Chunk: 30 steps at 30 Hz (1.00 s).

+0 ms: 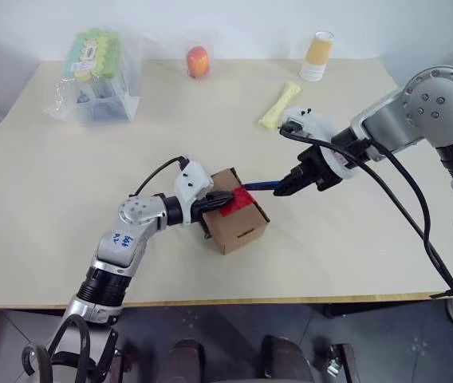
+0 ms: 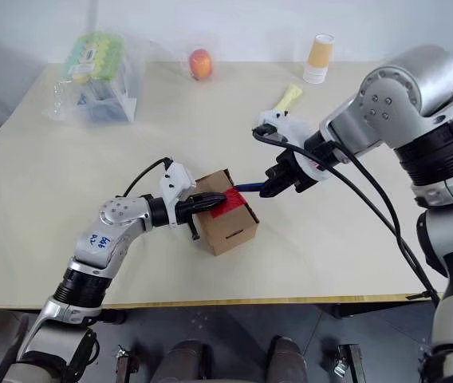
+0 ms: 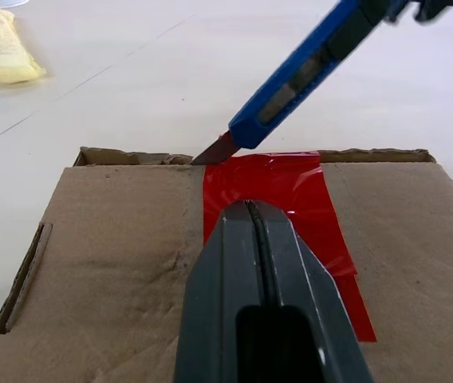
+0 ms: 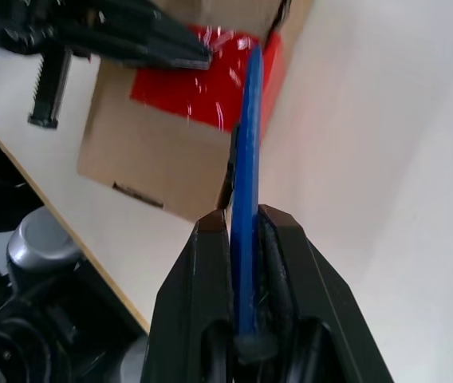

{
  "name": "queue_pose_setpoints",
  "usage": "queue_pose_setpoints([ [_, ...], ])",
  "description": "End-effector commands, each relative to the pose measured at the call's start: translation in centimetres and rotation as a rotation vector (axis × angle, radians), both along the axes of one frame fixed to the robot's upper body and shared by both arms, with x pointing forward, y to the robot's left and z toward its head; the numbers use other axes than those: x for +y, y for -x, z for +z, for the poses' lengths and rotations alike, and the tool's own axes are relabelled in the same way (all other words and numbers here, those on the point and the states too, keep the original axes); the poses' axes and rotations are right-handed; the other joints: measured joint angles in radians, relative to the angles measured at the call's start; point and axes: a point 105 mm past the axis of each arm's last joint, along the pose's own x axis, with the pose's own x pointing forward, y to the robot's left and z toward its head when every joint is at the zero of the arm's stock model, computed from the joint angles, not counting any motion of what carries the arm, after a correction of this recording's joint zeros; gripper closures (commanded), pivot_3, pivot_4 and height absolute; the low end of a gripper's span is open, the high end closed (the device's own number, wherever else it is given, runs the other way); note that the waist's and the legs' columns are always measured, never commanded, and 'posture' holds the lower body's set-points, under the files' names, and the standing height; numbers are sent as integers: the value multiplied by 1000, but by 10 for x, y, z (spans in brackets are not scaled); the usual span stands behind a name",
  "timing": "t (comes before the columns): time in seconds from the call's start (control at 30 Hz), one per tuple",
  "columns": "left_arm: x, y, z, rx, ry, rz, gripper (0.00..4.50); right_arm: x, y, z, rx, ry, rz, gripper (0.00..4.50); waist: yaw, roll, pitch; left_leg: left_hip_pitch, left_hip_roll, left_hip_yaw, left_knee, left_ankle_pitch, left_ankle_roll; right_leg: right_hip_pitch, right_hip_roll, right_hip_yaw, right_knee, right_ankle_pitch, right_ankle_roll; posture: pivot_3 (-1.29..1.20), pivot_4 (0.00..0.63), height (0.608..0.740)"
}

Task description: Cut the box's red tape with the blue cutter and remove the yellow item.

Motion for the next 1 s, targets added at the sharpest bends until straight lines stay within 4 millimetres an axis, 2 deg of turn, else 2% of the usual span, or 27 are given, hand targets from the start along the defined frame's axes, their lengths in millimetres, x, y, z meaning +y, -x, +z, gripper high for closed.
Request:
queue_pose_setpoints([
  [0.03,7,8,-54,178,-109,33,4500,8,17,-6,82,-26,79,4339,0,0,0,0,0,0,0,0,0,0,0,0,0,0,0,0,150,740],
  [0.5,12,11,-53,177,-113,47,4500,0,31,-18,152,-21,97,4339,-1,0,0,0,0,0,-1,0,0,0,0,0,-1,0,0,0,150,740],
  [1.0,13,10,-51,174,-116,50,4500,-6,34,-29,158,-6,75,4339,-1,0,0,0,0,0,-1,0,0,0,0,0,-1,0,0,0,150,740],
])
